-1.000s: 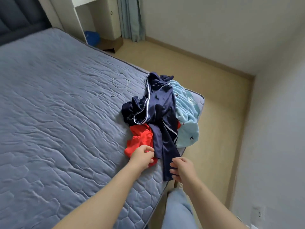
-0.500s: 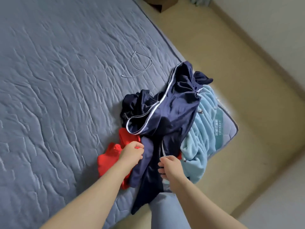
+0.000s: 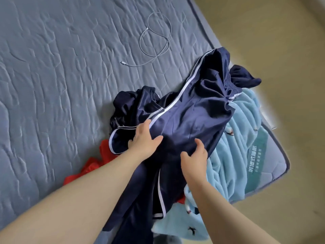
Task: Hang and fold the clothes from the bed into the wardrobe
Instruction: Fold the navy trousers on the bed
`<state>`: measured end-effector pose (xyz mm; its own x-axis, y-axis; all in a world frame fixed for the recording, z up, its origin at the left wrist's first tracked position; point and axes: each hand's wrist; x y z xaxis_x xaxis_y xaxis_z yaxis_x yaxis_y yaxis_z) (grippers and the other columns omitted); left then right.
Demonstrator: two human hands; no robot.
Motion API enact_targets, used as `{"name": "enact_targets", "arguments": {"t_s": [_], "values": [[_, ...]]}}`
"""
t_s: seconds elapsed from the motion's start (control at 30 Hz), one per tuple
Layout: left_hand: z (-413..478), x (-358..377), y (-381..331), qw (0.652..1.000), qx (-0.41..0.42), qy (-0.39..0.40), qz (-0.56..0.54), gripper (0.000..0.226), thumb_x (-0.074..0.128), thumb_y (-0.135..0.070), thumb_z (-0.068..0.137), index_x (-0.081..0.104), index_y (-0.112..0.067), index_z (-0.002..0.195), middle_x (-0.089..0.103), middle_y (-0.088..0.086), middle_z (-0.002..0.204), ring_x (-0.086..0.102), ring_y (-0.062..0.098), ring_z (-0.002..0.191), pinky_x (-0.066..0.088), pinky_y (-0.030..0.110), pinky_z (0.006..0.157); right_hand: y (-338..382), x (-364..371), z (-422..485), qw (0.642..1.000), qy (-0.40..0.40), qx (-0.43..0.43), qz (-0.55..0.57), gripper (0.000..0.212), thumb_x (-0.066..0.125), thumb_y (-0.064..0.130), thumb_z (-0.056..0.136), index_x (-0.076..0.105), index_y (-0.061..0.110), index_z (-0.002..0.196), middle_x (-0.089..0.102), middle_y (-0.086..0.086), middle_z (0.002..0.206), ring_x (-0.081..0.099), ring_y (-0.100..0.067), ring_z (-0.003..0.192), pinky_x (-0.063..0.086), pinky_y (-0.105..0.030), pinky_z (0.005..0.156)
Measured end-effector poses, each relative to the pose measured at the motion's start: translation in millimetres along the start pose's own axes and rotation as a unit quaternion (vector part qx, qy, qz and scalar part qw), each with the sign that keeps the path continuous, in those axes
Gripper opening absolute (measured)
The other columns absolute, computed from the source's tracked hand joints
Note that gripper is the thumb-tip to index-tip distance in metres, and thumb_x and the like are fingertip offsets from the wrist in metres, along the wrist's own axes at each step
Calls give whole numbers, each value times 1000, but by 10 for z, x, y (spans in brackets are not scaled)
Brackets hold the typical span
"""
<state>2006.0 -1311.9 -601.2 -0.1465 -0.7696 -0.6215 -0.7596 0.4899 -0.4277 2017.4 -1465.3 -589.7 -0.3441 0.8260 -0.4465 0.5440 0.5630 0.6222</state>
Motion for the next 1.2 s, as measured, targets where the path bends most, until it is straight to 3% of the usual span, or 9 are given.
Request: {"name": "enact_targets", "arguments": {"t_s": [0.17,0.27,0.47,0.53,0.6,0.77,0.93,1.07,1.2], "values": [[17,116,43,999,0,-44,25,43,46,-23,93,37,-34,133,58,1,121,54,24,93,38,31,78,-92,-98,248,998,-55,-4,0,71,57,17,87,20,23,147,16,-3,154,23,-23,138,25,-35,110],[-61,-17,227,999,25,8,-38,28,50,-16,90,60,-29,112,64,-5,111,56,17,101,42,26,89,-4,-84,323,995,-51,-8,84,81,67,26,83,18,25,148,26,-3,150,28,-20,138,27,-37,112],[-375,-321,874,978,-51,197,-36,20,58,7,78,68,-11,78,63,-5,75,56,9,80,38,2,60,204,92,263,993,-25,47,103,75,63,14,84,22,28,145,54,4,105,56,-10,83,43,-20,68],[-417,-383,1031,984,-75,156,-35,25,57,3,80,63,-19,68,62,-5,74,55,9,78,40,9,65,252,240,171,998,25,19,60,57,54,8,82,41,21,136,59,2,109,55,-14,92,46,-26,82],[-424,-401,1107,987,-85,93,-104,22,54,-5,88,58,-19,72,59,-1,82,53,12,83,39,16,72,262,400,11,996,83,-14,34,43,48,5,80,58,17,121,65,-5,109,55,-15,97,45,-34,92],[-353,-316,879,944,-124,81,-294,16,40,-45,96,51,-34,91,55,-16,93,52,1,85,35,17,65,1,591,-458,965,262,-2,5,38,42,2,77,71,24,87,68,1,75,58,-13,71,51,-30,68],[-185,-126,631,966,-45,80,-242,20,60,-29,88,56,-19,105,61,-9,90,57,7,82,41,21,67,-242,522,-649,928,369,26,-45,42,43,0,79,69,32,85,69,13,81,64,-12,86,52,-22,77],[-174,-69,667,988,-22,45,-144,15,56,-18,87,51,-4,86,49,6,78,43,18,71,35,28,63,-140,353,-435,979,125,-110,-119,17,54,4,75,67,12,83,65,-7,86,58,-27,86,41,-26,72],[-274,-132,895,990,-21,124,-63,25,61,-10,81,40,-10,66,41,1,66,37,17,65,32,27,59,113,215,-120,958,-119,-122,-233,64,65,16,74,42,23,133,33,-7,143,36,-31,121,26,-40,101]]}}
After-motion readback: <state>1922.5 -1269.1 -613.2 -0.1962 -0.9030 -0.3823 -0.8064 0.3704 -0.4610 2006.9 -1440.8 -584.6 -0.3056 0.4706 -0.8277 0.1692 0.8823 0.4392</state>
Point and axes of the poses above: each hand's wrist, its own z-axis towards the middle knuckle, its own x-axis out of the palm, y = z × x
